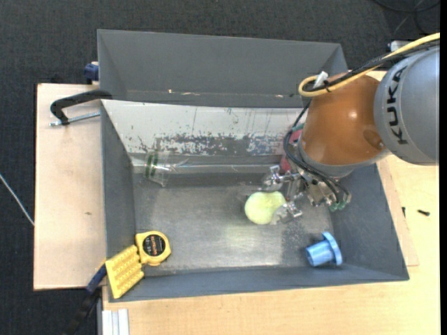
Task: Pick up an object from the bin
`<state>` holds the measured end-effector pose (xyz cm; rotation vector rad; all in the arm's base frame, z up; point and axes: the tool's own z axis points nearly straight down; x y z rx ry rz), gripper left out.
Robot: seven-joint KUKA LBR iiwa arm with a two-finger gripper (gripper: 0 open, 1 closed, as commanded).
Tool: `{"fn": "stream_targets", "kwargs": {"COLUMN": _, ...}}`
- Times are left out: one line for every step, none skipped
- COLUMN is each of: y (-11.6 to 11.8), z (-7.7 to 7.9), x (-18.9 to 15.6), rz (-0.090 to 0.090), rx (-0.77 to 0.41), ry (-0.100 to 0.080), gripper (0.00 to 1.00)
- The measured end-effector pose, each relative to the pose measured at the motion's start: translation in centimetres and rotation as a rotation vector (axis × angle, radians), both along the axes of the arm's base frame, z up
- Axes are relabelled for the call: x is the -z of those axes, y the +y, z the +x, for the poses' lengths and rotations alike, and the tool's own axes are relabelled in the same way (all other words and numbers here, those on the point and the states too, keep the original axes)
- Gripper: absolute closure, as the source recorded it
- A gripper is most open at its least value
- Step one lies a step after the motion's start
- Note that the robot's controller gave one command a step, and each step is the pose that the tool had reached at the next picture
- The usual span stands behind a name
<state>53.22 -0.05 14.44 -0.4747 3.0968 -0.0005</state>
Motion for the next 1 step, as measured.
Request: {"fn": "stream_targets", "kwargs": {"y": 0.02, "z": -0.02, "x": -0.70, "rz": 0.000, "rx": 0.000, "ry": 0.003, "gripper": 1.00}}
